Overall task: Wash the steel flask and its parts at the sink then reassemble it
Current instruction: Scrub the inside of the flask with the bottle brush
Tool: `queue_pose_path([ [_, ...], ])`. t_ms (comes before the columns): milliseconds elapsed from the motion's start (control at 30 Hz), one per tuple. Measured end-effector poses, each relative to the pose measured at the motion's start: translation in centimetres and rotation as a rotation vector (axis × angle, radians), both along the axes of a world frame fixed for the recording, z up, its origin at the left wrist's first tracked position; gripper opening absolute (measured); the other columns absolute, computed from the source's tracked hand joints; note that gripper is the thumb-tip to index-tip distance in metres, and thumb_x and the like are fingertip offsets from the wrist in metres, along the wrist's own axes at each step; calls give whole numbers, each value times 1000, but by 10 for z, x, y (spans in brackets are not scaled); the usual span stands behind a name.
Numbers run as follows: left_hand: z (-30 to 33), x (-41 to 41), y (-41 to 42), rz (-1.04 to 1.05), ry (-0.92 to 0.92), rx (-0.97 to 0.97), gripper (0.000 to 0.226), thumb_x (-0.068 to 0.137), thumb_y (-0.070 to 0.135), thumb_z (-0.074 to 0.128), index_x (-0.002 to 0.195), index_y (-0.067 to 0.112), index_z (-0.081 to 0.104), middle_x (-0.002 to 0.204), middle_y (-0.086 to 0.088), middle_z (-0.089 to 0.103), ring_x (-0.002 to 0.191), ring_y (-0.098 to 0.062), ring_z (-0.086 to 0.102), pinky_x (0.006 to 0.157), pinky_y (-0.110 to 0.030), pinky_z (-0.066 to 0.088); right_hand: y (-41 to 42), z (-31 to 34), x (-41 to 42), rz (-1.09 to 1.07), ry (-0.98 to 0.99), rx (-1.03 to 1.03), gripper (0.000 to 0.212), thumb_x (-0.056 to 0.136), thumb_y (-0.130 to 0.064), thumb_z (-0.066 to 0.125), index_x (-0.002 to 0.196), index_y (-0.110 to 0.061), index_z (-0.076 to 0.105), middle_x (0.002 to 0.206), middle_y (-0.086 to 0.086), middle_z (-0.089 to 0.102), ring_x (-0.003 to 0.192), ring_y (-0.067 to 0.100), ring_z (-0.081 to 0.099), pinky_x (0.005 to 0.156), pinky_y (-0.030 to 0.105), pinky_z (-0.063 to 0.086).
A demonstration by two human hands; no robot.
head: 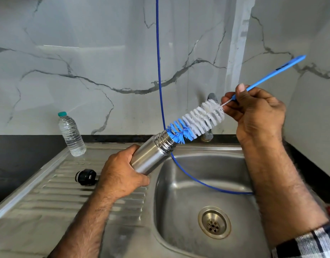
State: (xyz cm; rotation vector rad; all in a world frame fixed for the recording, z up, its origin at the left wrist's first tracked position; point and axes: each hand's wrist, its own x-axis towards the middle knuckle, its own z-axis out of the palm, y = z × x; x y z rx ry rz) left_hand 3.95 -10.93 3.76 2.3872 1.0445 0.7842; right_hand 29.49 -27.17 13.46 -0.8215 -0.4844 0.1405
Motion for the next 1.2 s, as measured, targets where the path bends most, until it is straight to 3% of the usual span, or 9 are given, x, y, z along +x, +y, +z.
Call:
queue_pose_path([
  [167, 0, -1, 4, -24, -15, -31, 81, 46, 27, 102, 114, 44, 60, 94, 16, 67, 80, -8, 68, 69, -35, 63, -1, -2, 7, 9, -39, -9, 6, 97, -7, 72, 91, -4, 72, 78, 17, 75, 77, 35, 77, 66, 38, 62],
  [400, -2, -1, 6, -2, -14, -13, 93, 45, 33, 102, 128, 41, 59, 100, 11, 67, 86, -13, 68, 75, -43, 66, -5, 2, 0, -21, -74, 39, 9, 98, -5, 70, 89, -5, 72, 78, 16, 74, 73, 35, 74, 72, 44, 64],
  [533, -1, -2, 5, -10, -32, 16, 86, 46, 34, 102, 121, 41, 60, 99, 11, 67, 84, -11, 68, 71, -41, 66, -10, 10, -2, -14, -127, 72, 11, 97, -5, 70, 87, -7, 74, 80, 18, 73, 72, 36, 72, 74, 47, 62],
  [767, 2, -7, 6, -83, 46, -11, 84, 46, 32, 101, 120, 40, 62, 98, 15, 66, 85, -8, 68, 68, -34, 64, -9, 2, 10, 64, -123, 51, 11, 100, -6, 66, 92, -4, 71, 79, 14, 72, 73, 32, 71, 75, 41, 60],
  [900, 4, -3, 1, -7, 34, 42, 84, 48, 35, 101, 122, 39, 60, 94, 17, 64, 80, -7, 67, 68, -37, 65, -10, 3, 4, -20, -101, 35, 10, 99, -5, 68, 89, -6, 72, 77, 14, 73, 71, 33, 73, 72, 42, 61],
  [1033, 8, -5, 4, 78, 18, 49, 83, 49, 35, 102, 121, 35, 61, 92, 16, 63, 79, -8, 65, 73, -37, 64, -14, 19, -20, -57, -254, 33, 9, 94, -4, 73, 87, -8, 73, 77, 14, 75, 71, 38, 75, 68, 42, 63],
  [1133, 9, -8, 3, 11, 44, 39, 86, 49, 32, 103, 124, 36, 61, 96, 17, 64, 84, -8, 66, 76, -39, 65, -22, 31, -27, -64, -334, 49, 7, 95, -7, 73, 89, -10, 73, 78, 13, 75, 73, 38, 76, 67, 41, 62],
  [1200, 7, -9, 0, -64, 83, 41, 87, 47, 31, 103, 123, 39, 61, 99, 19, 65, 86, -6, 66, 75, -38, 65, -27, 31, -19, -84, -283, 62, 10, 96, -9, 72, 86, -11, 73, 77, 11, 75, 70, 33, 74, 68, 38, 62],
])
